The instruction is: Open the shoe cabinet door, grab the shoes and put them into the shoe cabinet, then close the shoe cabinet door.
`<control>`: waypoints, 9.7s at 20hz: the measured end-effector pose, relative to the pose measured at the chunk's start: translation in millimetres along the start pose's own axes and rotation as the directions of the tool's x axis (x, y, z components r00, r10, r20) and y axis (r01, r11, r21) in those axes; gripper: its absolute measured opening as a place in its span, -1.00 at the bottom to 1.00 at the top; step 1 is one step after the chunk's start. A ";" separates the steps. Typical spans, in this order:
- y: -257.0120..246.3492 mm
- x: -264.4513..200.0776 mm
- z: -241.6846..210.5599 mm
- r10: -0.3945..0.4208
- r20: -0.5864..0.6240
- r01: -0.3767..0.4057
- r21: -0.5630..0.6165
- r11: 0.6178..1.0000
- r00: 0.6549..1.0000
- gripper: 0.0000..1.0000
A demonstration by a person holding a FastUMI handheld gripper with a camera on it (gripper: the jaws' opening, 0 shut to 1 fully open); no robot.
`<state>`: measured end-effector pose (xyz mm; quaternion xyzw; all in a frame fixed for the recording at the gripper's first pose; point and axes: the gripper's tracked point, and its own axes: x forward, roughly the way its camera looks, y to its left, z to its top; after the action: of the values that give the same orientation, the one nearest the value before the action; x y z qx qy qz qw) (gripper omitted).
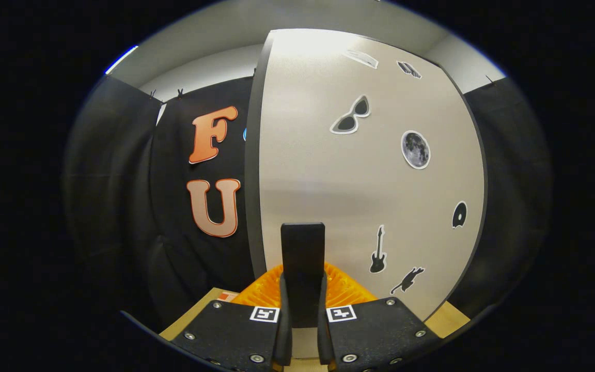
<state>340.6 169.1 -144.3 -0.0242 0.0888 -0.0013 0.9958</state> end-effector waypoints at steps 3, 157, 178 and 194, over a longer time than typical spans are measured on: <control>-6.1 -22.5 0.8 -0.006 0.006 0.006 0.007 1.000 1.000 -0.66; -115.5 9.6 -211.0 -0.055 -0.306 0.061 0.010 0.998 0.951 -0.93; -120.8 184.8 -106.8 -0.001 -0.278 -0.012 -0.048 0.999 0.961 -0.93; -103.8 278.5 -137.7 0.080 -0.350 -0.101 -0.041 0.994 0.933 -0.77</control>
<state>590.6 56.9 -323.8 -0.0482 0.2641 0.0428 0.9623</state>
